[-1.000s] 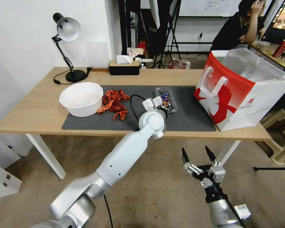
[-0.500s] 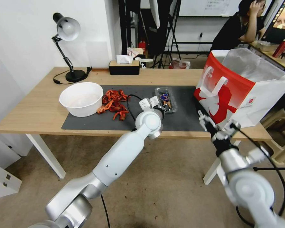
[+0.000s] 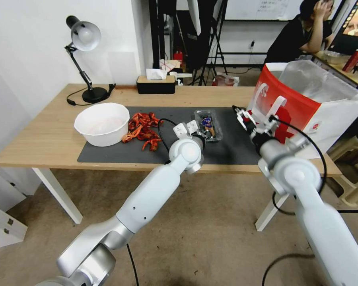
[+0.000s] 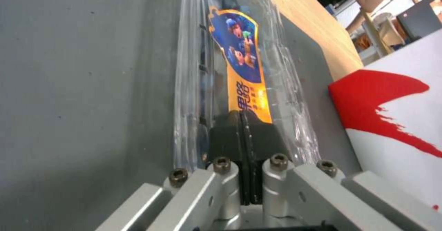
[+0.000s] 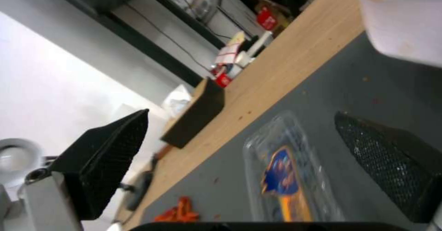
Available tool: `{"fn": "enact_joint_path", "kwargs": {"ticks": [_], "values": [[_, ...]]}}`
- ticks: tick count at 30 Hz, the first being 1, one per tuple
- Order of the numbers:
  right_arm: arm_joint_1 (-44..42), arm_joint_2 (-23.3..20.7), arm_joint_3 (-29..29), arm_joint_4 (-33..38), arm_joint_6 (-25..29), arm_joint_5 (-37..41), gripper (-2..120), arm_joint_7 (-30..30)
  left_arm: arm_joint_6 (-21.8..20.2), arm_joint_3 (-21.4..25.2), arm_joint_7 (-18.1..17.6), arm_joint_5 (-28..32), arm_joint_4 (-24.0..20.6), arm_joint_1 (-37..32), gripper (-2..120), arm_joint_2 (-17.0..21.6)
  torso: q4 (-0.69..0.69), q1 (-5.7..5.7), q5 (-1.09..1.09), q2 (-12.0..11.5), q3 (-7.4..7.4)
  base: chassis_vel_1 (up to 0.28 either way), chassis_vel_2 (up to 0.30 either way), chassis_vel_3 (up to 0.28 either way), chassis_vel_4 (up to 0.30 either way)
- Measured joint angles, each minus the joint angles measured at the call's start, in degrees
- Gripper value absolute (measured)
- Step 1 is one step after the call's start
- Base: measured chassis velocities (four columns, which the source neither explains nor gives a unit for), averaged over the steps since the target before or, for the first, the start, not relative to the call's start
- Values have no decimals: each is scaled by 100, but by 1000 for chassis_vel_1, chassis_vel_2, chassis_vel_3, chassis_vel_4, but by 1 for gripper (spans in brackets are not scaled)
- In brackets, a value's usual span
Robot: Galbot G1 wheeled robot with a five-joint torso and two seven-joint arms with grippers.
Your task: Close the takeout container lid, then place the container into the takeout bag.
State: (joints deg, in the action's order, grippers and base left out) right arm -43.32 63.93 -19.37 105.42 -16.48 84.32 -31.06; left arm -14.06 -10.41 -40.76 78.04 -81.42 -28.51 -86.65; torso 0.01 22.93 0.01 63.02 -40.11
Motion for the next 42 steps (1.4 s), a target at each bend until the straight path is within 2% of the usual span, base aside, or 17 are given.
{"fn": "enact_joint_path", "kwargs": {"ticks": [7, 9, 11, 12, 14, 22, 25, 27, 29, 31, 33, 36, 38, 39, 42], "values": [[948, 199, 549, -1176, -909, -204, 100, -494, 41, 46, 58, -7, 57, -14, 0, -13, -1, 0, 0, 0, 0, 0, 0, 0, 0], [1001, 219, 586, -1268, -1017, -204, 100, -524, 50, 47, 66, -9, 61, -17, 0, -15, 0, 0, 0, 0, 0, 0, 0, 0, 0], [1145, 273, 676, -1554, -1449, -193, 100, -599, 65, 52, 79, -16, 66, -33, 0, -21, -1, -1, -1, 0, 1, 0, 0, 0, 0], [1145, 273, 676, -1554, -1449, -193, 100, -599, 65, 52, 79, -16, 66, -33, 0, -21, -1, -1, -1, 0, 1, 0, 0, 0, 0], [1231, 300, 714, -1727, -1780, -142, 100, -591, 70, 60, 87, -20, 69, -41, 0, -23, -1, 0, -1, 0, 1, 0, 0, 0, 0], [1459, 422, 710, -2182, -2255, 123, 100, -580, 76, 66, 124, -14, 69, -27, 0, 26, -1, -1, -1, 1, 1, 0, 0, 0, 0], [1526, 473, 665, -2317, -2455, 357, 93, -736, 76, 71, 134, 7, 69, -13, 0, 38, -1, -1, 0, 1, 1, 0, 0, 0, 0], [1551, 491, 644, -2383, -2550, 512, 85, -798, 76, 89, 136, 27, 72, -4, 0, 41, -1, -1, 0, 1, 0, 0, 0, 0, 0], [1556, 499, 632, -2402, -2553, 562, 82, -818, 76, 91, 137, 30, 73, -3, 0, 44, -1, -1, 0, 1, 1, 0, 0, 0, 0], [1555, 531, 570, -2455, -2554, 695, 70, -855, 76, 93, 140, 36, 68, -5, 0, 56, 0, -1, 0, 1, 1, 0, 0, 0, 0], [1543, 542, 546, -2463, -2554, 734, 67, -861, 77, 94, 141, 36, 65, -7, 0, 61, 0, -1, 0, 1, 1, 0, 0, 0, 0], [1473, 562, 456, -2477, -2554, 814, 53, -861, 87, 109, 144, 37, 50, -18, 0, 80, 0, -1, 0, 1, 2, 0, 0, 0, 0], [1464, 563, 447, -2477, -2554, 818, 52, -859, 87, 109, 144, 37, 47, -20, 0, 82, 0, -1, 0, 1, 2, 0, 0, 0, 0], [1431, 565, 413, -2480, -2554, 832, 42, -853, 88, 111, 144, 38, 32, -29, 0, 94, 0, -1, 0, 1, 2, 0, 0, 0, 0], [1405, 575, 382, -2491, -2550, 854, 35, -840, 88, 112, 146, 41, 25, -34, 0, 99, 0, -1, 0, 1, 1, 0, 0, 0, 0]]}}
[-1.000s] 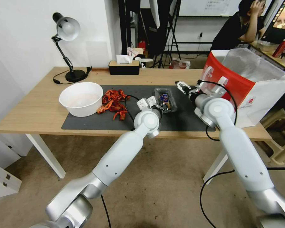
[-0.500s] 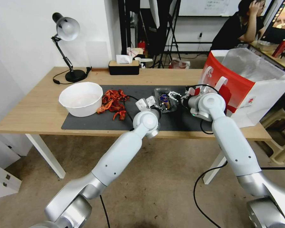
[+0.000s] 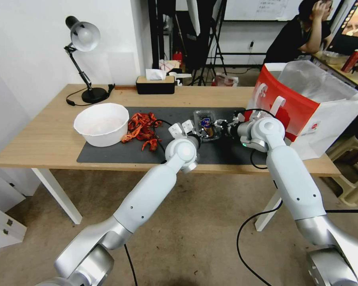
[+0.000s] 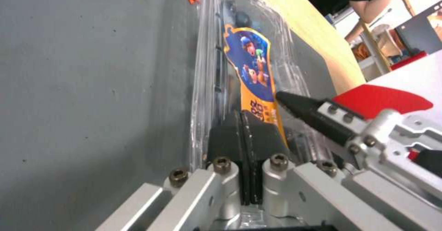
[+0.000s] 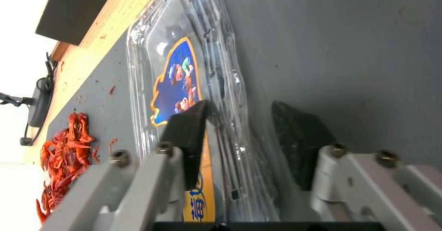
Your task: Close the takeout container lid, then place the container into the takeout bag.
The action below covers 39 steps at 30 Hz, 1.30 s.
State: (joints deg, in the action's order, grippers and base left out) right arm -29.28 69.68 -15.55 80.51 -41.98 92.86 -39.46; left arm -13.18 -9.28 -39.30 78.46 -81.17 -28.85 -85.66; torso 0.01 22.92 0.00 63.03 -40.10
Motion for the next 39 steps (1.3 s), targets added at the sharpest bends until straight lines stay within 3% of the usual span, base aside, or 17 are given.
{"fn": "enact_joint_path", "kwargs": {"ticks": [7, 13, 18, 22, 23, 26, 27, 30, 32, 34, 35, 38, 39], "values": [[-39, -1, -25, 14, 18, 28, 6, 65, 8, 13, 6, 5, -26, -36, 0, -7, -3, 0, -1, 0, 0, 0, 0, 0, 0], [-84, -25, -38, 82, 96, 13, 0, 191, 84, 97, 49, 2, -223, -99, 0, 88, -1, 1, -2, -1, -2, 0, 0, 0, 0], [-87, -43, -56, 160, 206, -21, 0, 386, 232, 311, 132, 4, -786, -235, 0, 334, -2, 1, -1, -2, -2, 0, 0, 0, 0], [-83, -85, -65, 355, 340, -44, 0, 669, 222, 705, 144, -185, -1695, -616, 0, 929, -1, 1, 0, -2, -1, 0, 0, 0, 0], [-83, -85, -65, 355, 340, -44, 0, 669, 222, 705, 144, -185, -1695, -616, 0, 929, -1, 1, 0, -2, -1, 0, 0, 0, 0], [-105, -106, -48, 532, 430, -149, 0, 885, 200, 944, 302, -783, -2283, -1139, 3, 1324, -2, 1, 1, -2, 0, 0, 0, 0, 0], [-105, -106, -48, 532, 430, -149, 0, 885, 200, 944, 302, -783, -2283, -1139, 3, 1324, -2, 1, 1, -2, 0, 0, 0, 0, 0], [-134, -142, -14, 745, 494, -256, 0, 1061, 224, 1234, 634, -1525, -2848, -1847, 17, 1601, -2, 1, 3, -2, -1, 0, 0, 0, 0], [-136, -150, -3, 807, 525, -300, 0, 1109, 242, 1320, 713, -1705, -2985, -2023, 20, 1661, -1, 0, 1, -1, 0, 0, 0, 0, 0], [-136, -223, 80, 1066, 731, -641, 0, 1429, 391, 1686, 1011, -2501, -3509, -2890, 33, 1858, -2, -1, 1, 0, 0, 0, 0, 0, 0], [-136, -223, 80, 1066, 731, -641, 0, 1429, 391, 1686, 1011, -2501, -3509, -2890, 33, 1858, -2, -1, 1, 0, 0, 0, 0, 0, 0], [-324, -510, -44, 1591, 1096, -1123, 0, 1719, 597, 1735, 1304, -3515, -3696, -3541, 47, 1951, -9, -1, 1, 0, 0, 0, 0, 0, 0], [-324, -510, -44, 1591, 1096, -1123, 0, 1719, 597, 1735, 1304, -3515, -3696, -3541, 47, 1951, -9, -1, 1, 0, 0, 0, 0, 0, 0]]}}
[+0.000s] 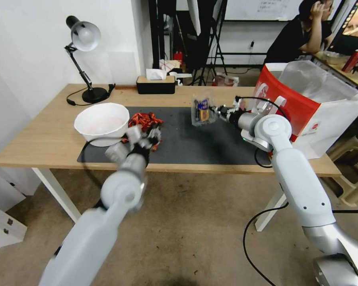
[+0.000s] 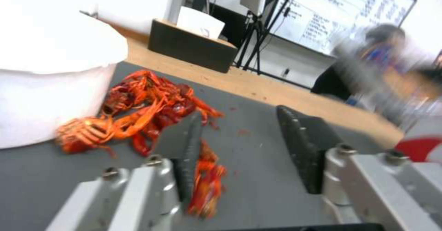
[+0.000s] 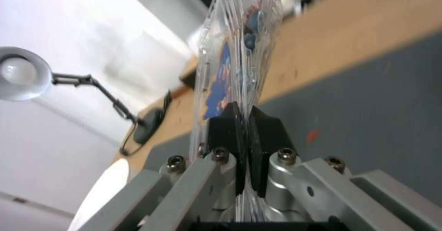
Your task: Close the takeout container lid, then place the container into the takeout bag.
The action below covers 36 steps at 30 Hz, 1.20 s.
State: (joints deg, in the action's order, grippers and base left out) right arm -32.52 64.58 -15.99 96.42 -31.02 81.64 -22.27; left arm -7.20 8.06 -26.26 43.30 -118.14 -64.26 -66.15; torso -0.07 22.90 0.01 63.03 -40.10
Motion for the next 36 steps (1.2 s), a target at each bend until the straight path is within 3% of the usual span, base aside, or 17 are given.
{"fn": "enact_joint_path", "kwargs": {"ticks": [2, 8, 10, 12, 14, 21, 25, 31, 36], "values": [[-138, -225, -168, 339, 335, -235, 0, 36, 89, 15, 141, -346, -24, -199, 57, 26, 19, 0, 1, 1, 1, 0, 0, 0, 0], [-91, -432, -240, 670, 919, -767, 0, 55, 397, 354, 238, -875, -115, -847, 72, 42, 6, 0, -4, 0, 0, 0, 0, 0, 0], [121, -799, -447, 1006, 1268, -1332, 0, -187, 869, 768, 484, -1472, -114, -1517, 93, -20, 3, 0, 0, 1, 0, 0, 0, 0, 0], [173, -934, -505, 1059, 1298, -1546, 0, -286, 984, 848, 544, -1620, -96, -1634, 97, -51, 4, 0, -2, 1, 0, 0, 0, 0, 0], [209, -1317, -675, 1107, 1289, -2377, 0, -420, 1171, 956, 655, -1871, -58, -1819, 100, -115, 9, 1, -1, 0, 0, 0, 0, 0, 0], [-207, -1977, -1244, 1229, 1041, -3799, 0, -317, 1571, 1108, 924, -2004, 60, -2086, 100, -199, 10, 1, -2, 0, 0, 0, 0, 0, 0], [-751, -2159, -1577, 1362, 914, -4006, 0, -295, 1750, 1124, 1085, -2109, 98, -2256, 100, -266, 7, 1, -1, 1, 0, 0, 0, 0, 0], [-1503, -2081, -1840, 1599, 809, -3794, 0, -335, 1792, 1042, 1120, -2226, 98, -2370, 100, -366, 9, 1, -1, 1, -1, 0, 0, 0, 0], [-1902, -1726, -1888, 1664, 890, -2870, 16, -456, 1795, 983, 1113, -2305, 100, -2423, 100, -403, 6, 1, -2, 0, -1, 0, 0, 0, 0]]}}
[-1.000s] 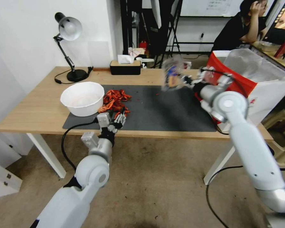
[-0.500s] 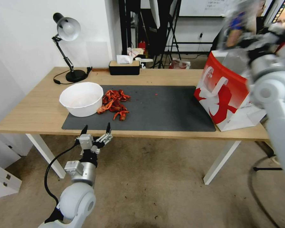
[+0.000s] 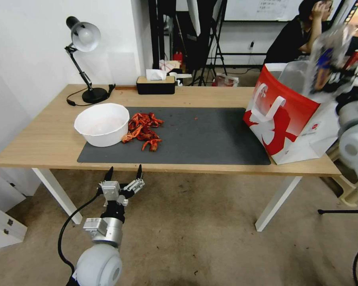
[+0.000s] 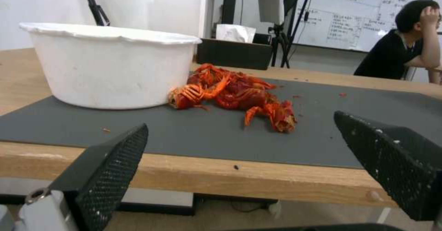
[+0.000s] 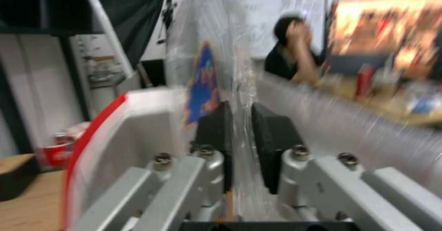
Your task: Close the takeout container lid, then place the container into the takeout bag.
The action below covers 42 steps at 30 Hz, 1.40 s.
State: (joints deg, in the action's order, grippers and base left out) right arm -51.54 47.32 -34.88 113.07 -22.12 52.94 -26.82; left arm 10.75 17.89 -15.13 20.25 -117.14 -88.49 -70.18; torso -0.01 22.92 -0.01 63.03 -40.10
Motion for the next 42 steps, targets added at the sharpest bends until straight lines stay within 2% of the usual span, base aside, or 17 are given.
{"fn": "enact_joint_path", "kwargs": {"ticks": [3, 5, 7, 8, 13, 15, 17, 20, 21, 23, 25, 28, 30, 32, 33, 38, 42], "values": [[-34, 176, -16, 26, 6, 619, 32, -167, -7, -17, -17, 2, 6, 30, 100, -13, 0, 0, 3, 0, 0, 0, 0, 0, 0], [-27, 198, -16, 26, 6, 663, 33, -184, -10, -18, -21, 3, 6, 35, 100, -17, 1, -1, 2, 0, 0, 0, 0, 0, 0], [19, 217, -14, 19, 6, 713, 44, -204, -17, -15, -33, 19, 2, 46, 100, -24, 1, 1, 3, 0, 0, 0, 0, 0, 0], [19, 217, -14, 19, 6, 713, 44, -204, -17, -15, -33, 19, 2, 46, 100, -24, 1, 1, 3, 0, 0, 0, 0, 0, 0], [100, 125, -7, 11, 237, 722, 61, 54, -24, 19, -37, 48, -32, 45, 100, -19, 2, 1, 0, -1, 0, 0, 0, 0, 0], [172, 7, 2, 51, 581, 660, 73, 399, -22, 48, -4, 51, -36, 40, 100, -17, 1, 1, 0, -1, 0, 0, 0, 0, 0], [188, -32, 4, 75, 694, 610, 76, 562, -18, 57, 11, 51, -36, 40, 100, -17, 1, 0, 1, -1, 0, 0, 0, 0, 0], [42, -180, 2, 279, 1162, 407, 91, 1457, 17, 95, 112, 46, -16, 42, 100, -24, 0, 1, 2, -1, 0, 0, 0, 0, 0], [42, -180, 2, 279, 1162, 407, 91, 1457, 17, 95, 112, 46, -16, 42, 100, -24, 0, 1, 2, -1, 0, 0, 0, 0, 0], [-339, -233, -15, 599, 1614, 240, 99, 2171, 38, 115, 220, 40, 16, 45, 100, -25, 2, 0, 1, -1, 0, 0, 0, 0, 0], [-408, -233, -26, 655, 1654, 206, 100, 2248, 42, 119, 240, 38, 24, 45, 100, -25, 1, 0, 1, -1, 0, 0, 0, 0, 0], [-1168, -128, -125, 1147, 1924, -321, 100, 2701, 116, 159, 358, -27, 69, -4, 100, -55, 1, 0, 2, -1, 0, 0, 0, 0, 0], [-1309, -86, -146, 1204, 1963, -414, 100, 2745, 115, 157, 350, -41, 69, -27, 100, -61, 1, 0, 2, -1, 0, 0, 0, 0, 0], [-2034, 172, -237, 1361, 2167, -873, 100, 2876, 122, 148, 428, -208, 71, -118, 100, -85, 3, 0, -1, -1, 0, 0, 0, 0, 0], [-2034, 172, -237, 1361, 2167, -873, 100, 2876, 122, 148, 428, -208, 71, -118, 100, -85, 3, 0, -1, -1, 0, 0, 0, 0, 0], [-3264, 813, -301, 1360, 2861, -1746, 100, 2990, 363, 276, 778, -534, 226, -200, 100, -120, 1, 0, 2, -1, 0, 0, 0, 0, 0], [-3933, 1247, -300, 1234, 3358, -2248, 100, 2927, 455, 342, 764, -537, 284, -218, 100, -135, 2, -1, 2, 0, 0, 0, 0, 0, 0]]}}
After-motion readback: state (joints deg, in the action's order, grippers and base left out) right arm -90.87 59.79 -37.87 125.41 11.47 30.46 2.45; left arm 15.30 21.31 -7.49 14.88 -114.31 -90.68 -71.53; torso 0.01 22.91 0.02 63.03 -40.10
